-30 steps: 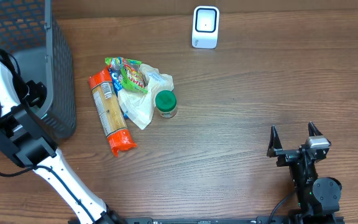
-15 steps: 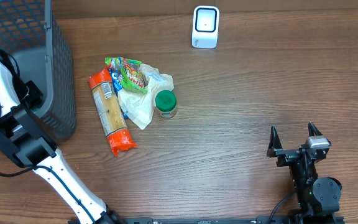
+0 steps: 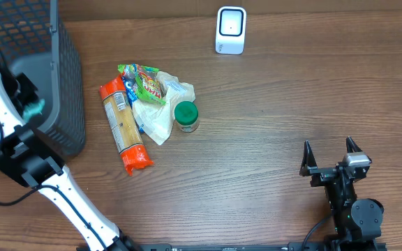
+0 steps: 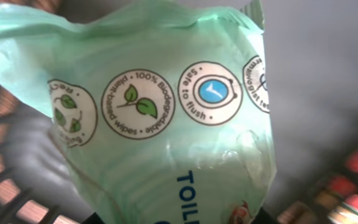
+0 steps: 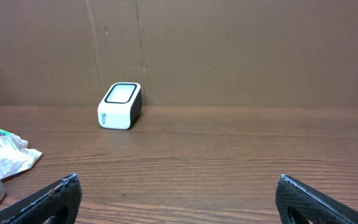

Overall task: Scan the item barcode
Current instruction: 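Reach the left gripper into the basket and grasp the mint-green wipes pack, then lift the wipes pack out and set it on the spaghetti pack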

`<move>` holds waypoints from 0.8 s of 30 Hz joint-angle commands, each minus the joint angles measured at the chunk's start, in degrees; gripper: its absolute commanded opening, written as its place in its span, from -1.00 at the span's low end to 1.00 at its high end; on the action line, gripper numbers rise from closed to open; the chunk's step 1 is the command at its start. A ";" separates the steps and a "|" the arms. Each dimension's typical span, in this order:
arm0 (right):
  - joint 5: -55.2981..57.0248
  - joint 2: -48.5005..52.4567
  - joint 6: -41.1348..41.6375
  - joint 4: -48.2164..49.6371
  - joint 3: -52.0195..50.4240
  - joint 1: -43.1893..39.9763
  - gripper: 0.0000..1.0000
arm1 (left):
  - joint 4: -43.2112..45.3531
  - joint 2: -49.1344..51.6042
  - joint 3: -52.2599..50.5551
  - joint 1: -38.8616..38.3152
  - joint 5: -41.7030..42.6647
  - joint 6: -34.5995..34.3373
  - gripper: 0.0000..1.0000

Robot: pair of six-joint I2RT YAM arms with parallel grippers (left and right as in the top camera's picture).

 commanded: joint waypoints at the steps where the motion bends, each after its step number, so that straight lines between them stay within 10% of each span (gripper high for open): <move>1: 0.33 -0.33 -0.39 0.24 -0.59 -0.07 1.00 | -2.27 -0.35 9.20 -0.39 4.22 -1.49 -0.43; 24: 0.35 -0.33 -0.39 0.24 -0.59 -0.07 1.00 | -5.66 -28.61 24.90 -9.64 10.91 -0.31 -0.34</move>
